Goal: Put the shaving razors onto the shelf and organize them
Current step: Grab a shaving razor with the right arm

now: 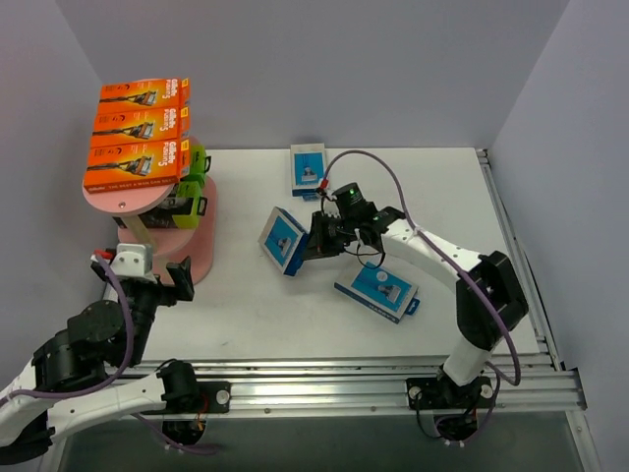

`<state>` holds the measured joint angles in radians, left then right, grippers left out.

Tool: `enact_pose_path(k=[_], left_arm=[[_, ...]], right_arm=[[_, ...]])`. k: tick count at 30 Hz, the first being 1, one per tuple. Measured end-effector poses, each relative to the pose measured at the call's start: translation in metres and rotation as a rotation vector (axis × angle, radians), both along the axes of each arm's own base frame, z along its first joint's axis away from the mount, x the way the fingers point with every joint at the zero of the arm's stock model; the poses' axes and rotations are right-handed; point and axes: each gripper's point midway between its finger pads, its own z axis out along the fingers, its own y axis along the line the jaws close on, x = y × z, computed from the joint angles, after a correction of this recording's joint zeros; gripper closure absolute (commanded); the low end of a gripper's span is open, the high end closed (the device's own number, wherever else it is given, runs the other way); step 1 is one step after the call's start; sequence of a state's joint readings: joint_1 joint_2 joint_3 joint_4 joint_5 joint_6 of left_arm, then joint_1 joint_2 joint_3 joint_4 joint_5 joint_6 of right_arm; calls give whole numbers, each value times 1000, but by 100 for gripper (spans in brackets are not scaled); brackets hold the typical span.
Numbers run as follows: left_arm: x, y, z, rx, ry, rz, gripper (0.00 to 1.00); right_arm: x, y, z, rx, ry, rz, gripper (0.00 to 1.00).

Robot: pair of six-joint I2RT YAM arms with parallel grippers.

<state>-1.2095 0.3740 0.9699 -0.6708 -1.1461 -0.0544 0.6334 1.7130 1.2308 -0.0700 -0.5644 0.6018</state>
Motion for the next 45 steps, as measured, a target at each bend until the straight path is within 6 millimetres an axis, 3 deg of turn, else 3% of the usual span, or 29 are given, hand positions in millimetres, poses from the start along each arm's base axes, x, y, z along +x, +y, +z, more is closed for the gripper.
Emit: enact_pose_path(k=[9,18,29,35,40,45], left_arm=[[13,-68,-2,45,57,-125,6],[20,-120,-1,-69,60,-222,6],[32,-186,-55,-132,166,-263,6],[55,-206,-77,-218,218,-248,6],[81,-205,-92,-292,264,-236,6],[79,-214,-92,-305,277,-291,6]], right_arm=[[-17,-45,45,-155,-149,83,100],[-43,-80,57,-263,-185,143,100],[-73,-102,68,-298,-176,193,100],[-86,-113,77,-304,-188,204,100],[-90,-120,78,-327,-188,193,100],[-85,-128,77,-371,-196,166,100]])
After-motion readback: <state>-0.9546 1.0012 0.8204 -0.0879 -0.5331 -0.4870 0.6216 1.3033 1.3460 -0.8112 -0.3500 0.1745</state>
